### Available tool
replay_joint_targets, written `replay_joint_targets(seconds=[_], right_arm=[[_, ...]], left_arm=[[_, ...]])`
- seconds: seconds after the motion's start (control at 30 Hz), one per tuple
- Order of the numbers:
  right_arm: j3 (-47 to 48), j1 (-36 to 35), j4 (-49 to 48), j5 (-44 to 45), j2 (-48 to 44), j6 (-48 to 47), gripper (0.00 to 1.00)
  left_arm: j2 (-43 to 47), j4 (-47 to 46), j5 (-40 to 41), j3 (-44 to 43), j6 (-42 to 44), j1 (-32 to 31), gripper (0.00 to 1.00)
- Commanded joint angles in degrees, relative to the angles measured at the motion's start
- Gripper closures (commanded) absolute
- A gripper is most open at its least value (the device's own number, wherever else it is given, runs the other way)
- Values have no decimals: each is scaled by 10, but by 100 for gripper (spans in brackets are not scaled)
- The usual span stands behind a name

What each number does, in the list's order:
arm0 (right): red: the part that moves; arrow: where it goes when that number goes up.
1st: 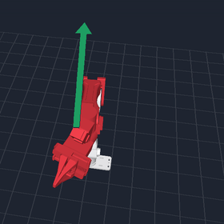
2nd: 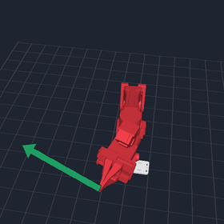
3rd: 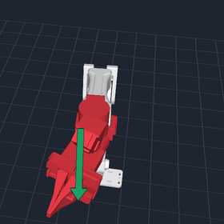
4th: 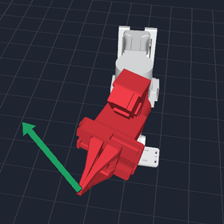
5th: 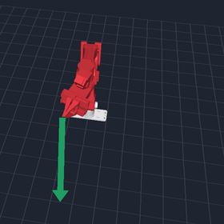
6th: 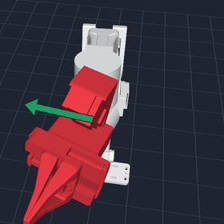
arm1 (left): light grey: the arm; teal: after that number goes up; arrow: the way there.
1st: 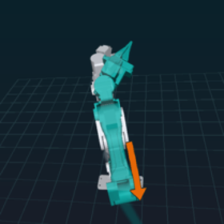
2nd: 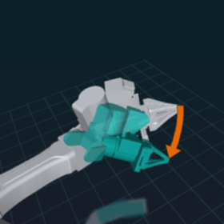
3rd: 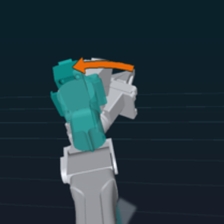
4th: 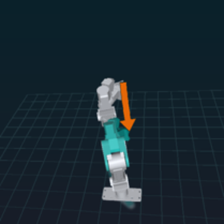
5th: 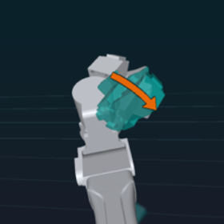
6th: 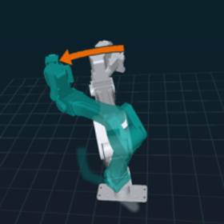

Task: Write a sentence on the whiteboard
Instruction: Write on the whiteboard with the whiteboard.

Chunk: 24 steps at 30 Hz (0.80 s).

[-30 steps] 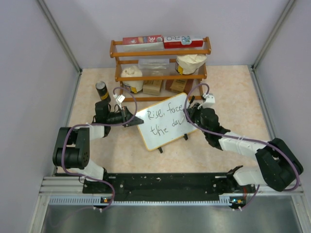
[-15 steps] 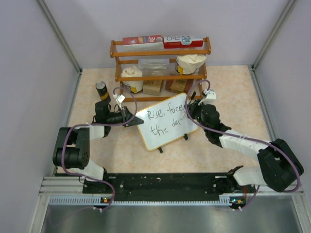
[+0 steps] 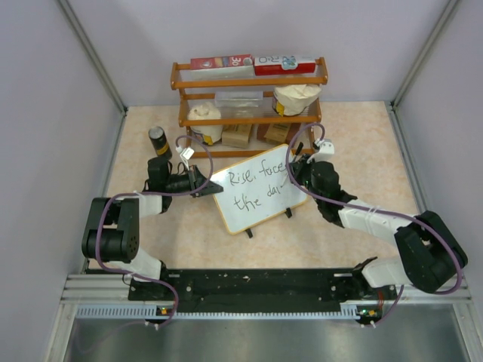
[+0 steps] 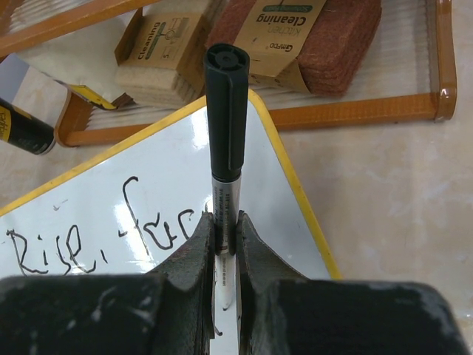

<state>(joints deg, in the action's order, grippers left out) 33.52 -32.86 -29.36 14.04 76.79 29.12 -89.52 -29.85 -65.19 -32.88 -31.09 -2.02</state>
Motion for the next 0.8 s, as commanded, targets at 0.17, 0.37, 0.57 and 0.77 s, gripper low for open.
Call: replay_joint_targets(seconds=[0.17, 0.37, 0.57, 0.77], right_arm=[[-15, 7, -12, -13, 3, 9, 100], [-26, 6, -10, -20, -5, 14, 100], [-42, 6, -5, -25, -18, 16, 100], [-57, 7, -8, -36, -28, 24, 100]], left_arm=[[-22, 48, 100, 18, 58, 15, 100], [-22, 47, 100, 19, 58, 15, 100], [-22, 47, 99, 19, 58, 15, 100], [-22, 47, 100, 19, 58, 15, 100]])
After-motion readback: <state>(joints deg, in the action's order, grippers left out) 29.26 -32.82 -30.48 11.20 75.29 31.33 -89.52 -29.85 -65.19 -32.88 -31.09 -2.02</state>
